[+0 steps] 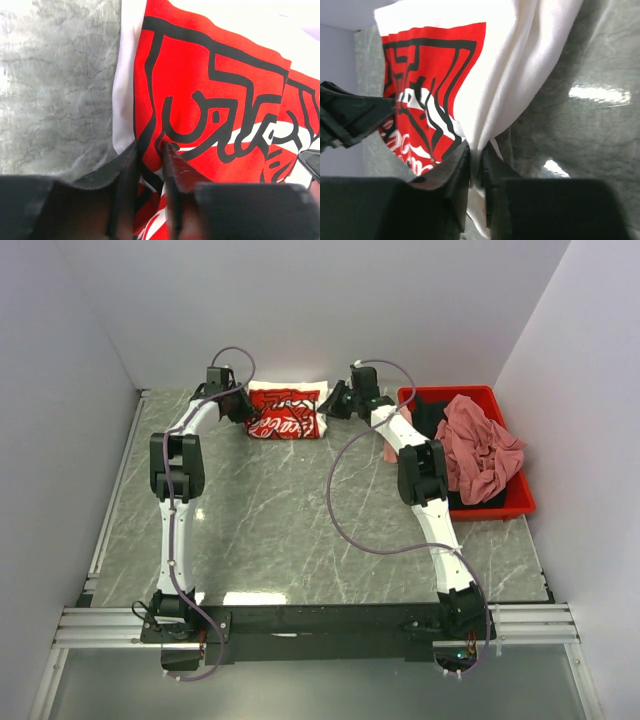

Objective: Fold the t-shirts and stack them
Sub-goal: Neatly place the folded tshirt to the corner, then reset both grippers

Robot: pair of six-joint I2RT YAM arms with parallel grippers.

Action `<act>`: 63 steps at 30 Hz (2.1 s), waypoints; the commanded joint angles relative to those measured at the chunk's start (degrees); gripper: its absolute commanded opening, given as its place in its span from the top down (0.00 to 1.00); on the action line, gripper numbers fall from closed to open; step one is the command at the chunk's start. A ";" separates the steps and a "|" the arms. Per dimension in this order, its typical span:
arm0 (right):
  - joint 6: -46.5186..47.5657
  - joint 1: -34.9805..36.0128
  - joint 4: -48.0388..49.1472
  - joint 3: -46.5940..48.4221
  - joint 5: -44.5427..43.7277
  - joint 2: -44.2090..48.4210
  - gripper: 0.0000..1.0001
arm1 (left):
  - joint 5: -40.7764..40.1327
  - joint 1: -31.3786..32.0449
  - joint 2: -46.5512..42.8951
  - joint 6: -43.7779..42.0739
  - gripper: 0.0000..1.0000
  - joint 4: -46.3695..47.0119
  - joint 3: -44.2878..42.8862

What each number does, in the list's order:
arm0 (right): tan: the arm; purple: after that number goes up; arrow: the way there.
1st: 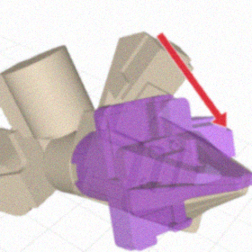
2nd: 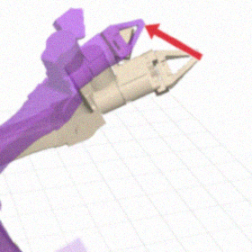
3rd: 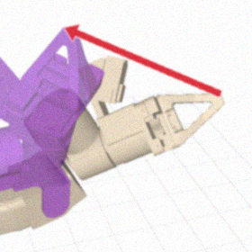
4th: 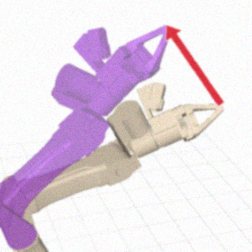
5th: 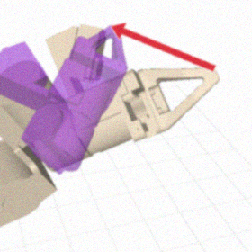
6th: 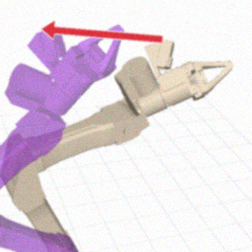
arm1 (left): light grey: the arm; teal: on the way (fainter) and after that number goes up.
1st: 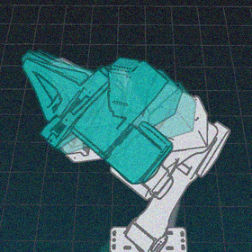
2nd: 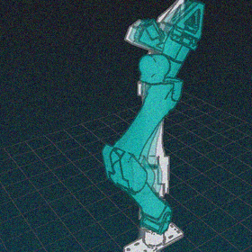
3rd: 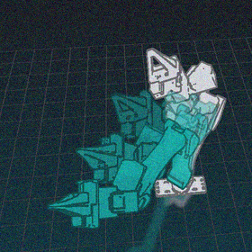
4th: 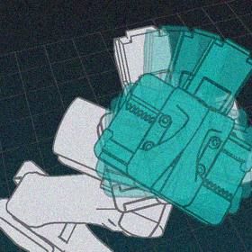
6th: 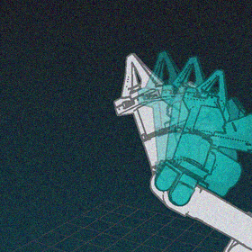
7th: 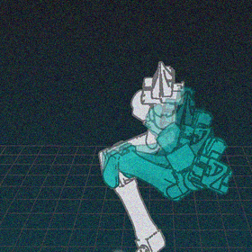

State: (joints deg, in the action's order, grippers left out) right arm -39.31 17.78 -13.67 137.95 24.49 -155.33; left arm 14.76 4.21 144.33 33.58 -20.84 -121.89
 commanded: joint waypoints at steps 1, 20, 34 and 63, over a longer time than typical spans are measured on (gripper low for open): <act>-1.03 -0.99 0.58 1.53 -2.07 0.20 0.77 | 0.53 -0.43 0.69 -1.68 0.64 -0.52 -2.66; 13.11 -1.26 -11.46 -11.54 -4.09 29.42 0.12 | -10.17 -0.95 -28.12 -3.88 0.01 -4.82 10.85; 12.95 5.33 -1.29 -69.97 -15.79 76.90 0.10 | -17.65 1.85 -82.25 11.41 0.00 3.18 66.57; 9.25 5.86 3.91 -110.44 -42.69 118.77 0.08 | -29.18 4.06 -111.90 20.29 0.01 -6.32 89.36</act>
State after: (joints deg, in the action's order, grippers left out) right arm -30.39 23.75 -12.93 28.38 -15.53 -37.12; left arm -12.38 8.14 32.49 52.88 -27.79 -32.38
